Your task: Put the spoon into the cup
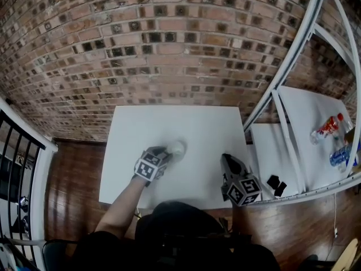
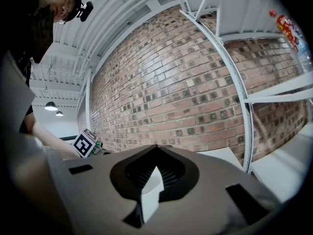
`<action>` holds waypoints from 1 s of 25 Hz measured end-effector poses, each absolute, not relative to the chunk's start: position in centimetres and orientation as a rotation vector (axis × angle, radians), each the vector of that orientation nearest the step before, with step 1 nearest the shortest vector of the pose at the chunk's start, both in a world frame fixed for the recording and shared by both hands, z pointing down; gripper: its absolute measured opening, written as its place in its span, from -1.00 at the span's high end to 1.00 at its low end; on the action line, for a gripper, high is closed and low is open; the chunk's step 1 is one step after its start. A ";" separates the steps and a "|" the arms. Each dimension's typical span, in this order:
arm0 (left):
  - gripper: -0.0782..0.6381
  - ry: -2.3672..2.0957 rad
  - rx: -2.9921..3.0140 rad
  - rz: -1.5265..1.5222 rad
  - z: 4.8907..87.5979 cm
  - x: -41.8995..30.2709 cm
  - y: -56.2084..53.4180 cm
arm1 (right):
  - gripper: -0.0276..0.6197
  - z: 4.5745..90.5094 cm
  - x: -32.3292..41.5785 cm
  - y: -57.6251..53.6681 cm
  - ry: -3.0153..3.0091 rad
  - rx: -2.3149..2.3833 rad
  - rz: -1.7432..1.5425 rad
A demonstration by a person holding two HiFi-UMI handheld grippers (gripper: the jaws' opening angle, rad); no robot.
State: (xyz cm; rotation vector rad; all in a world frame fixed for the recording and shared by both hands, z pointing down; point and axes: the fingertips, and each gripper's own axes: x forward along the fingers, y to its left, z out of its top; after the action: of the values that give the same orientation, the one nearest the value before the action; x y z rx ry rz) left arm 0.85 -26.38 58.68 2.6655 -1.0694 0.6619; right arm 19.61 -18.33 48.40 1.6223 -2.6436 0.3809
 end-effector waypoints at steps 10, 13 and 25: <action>0.35 -1.198 2.814 0.413 52.0 -1.1 -25.6 | 0.90 47.4 18.0 -18.3 -2.694 1.591 0.359; 0.53 -1.293 2.818 0.317 49.3 -3.1 -25.1 | 0.90 47.1 17.3 -18.3 -2.710 1.576 0.345; 0.78 -1.576 2.695 -0.075 43.3 -11.6 -21.7 | 0.90 46.6 16.1 -18.8 -2.730 1.565 0.304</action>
State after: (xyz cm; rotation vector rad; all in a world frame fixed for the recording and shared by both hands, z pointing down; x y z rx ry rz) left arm -11.60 -21.73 43.27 2.6952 -1.5760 -0.0755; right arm 16.06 -18.81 46.61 1.5651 -2.7297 0.3040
